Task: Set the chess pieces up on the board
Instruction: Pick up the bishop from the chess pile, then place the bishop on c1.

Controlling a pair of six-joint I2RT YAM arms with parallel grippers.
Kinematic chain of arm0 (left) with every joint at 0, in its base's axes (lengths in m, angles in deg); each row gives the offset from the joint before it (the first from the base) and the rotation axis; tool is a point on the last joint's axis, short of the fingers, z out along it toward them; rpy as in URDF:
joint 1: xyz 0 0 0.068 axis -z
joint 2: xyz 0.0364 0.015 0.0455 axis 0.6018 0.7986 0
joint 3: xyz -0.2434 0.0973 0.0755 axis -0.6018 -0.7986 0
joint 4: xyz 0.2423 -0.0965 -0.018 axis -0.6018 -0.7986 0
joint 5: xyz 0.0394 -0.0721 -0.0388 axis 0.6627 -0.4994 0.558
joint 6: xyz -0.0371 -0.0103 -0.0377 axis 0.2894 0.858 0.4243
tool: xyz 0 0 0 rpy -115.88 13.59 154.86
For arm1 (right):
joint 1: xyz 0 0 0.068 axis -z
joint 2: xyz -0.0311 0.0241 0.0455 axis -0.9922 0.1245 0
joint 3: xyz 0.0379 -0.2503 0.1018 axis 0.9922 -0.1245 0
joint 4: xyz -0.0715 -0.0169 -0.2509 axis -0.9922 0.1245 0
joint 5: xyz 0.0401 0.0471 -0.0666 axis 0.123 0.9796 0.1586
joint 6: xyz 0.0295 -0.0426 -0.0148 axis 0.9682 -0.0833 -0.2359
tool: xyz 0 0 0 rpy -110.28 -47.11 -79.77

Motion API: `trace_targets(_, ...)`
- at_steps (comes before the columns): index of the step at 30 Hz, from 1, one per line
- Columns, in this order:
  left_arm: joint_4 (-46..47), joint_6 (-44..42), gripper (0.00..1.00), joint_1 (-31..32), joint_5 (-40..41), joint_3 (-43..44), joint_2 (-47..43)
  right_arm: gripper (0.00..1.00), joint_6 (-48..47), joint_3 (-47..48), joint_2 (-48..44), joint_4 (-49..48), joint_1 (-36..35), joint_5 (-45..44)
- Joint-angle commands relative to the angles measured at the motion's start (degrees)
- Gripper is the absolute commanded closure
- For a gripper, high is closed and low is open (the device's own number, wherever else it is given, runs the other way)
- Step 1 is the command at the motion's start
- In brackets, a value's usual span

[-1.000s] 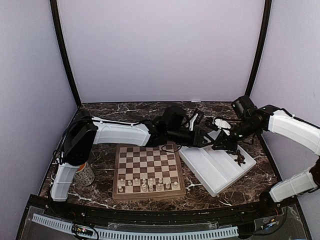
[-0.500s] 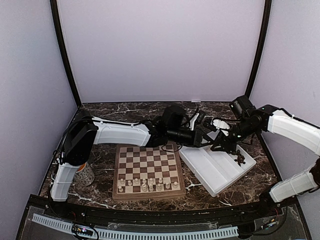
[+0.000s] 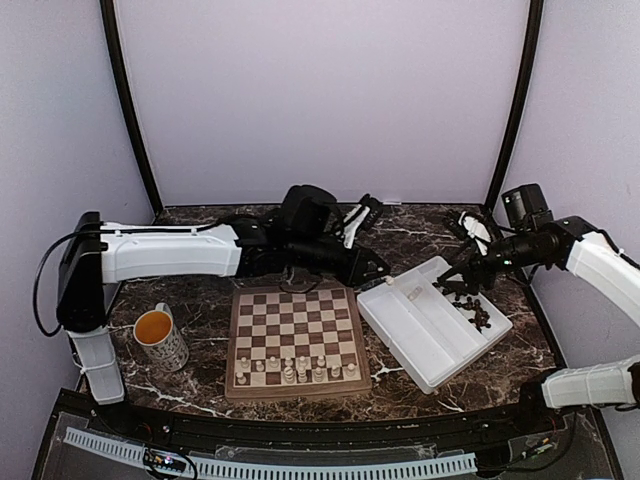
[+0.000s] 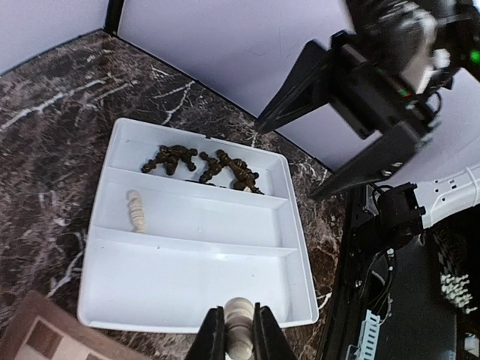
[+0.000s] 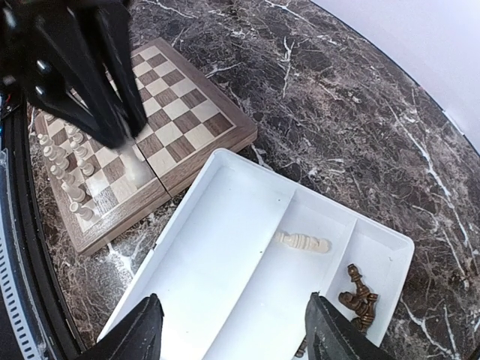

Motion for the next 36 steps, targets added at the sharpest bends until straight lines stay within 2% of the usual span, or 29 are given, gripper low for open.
trace_targets(1,-10.2,-10.6,0.92,-0.2,8.0,-6.3,-12.8,0.33,2.6,-3.8,3.0,-6.2,1.8,2.8)
trace_targets(5,-17.6,-13.5,0.92,-0.1,13.3,-13.4,-22.6,0.33,3.1,-5.1,6.8,-9.8,2.2,0.8)
trace_targets(9,-24.8,-14.8,0.92,0.0,17.4,-21.8,-32.9,0.34,2.9,-4.1,10.8,-9.5,2.3,-0.6)
trace_targets(13,-30.8,-14.1,0.92,0.4,17.8,-29.6,-41.6,0.34,2.5,-5.1,11.2,-9.9,2.3,-0.8)
trace_targets(16,-31.6,-11.9,0.92,0.8,16.5,-36.1,-47.3,0.34,2.5,-5.8,11.3,-10.4,2.3,-1.4)
trace_targets(24,-27.3,-6.6,0.92,5.9,20.3,-44.6,-47.8,0.34,2.1,-6.3,12.3,-10.2,2.3,-1.4)
trace_targets(30,-26.2,-6.3,0.92,9.9,23.1,-44.8,-42.6,0.34,1.8,-6.7,12.2,-9.8,2.3,-1.2)
trace_targets(36,-23.3,-5.6,0.9,11.0,24.2,-44.8,-40.2,0.34,1.6,-6.8,12.2,-9.8,2.3,-0.9)
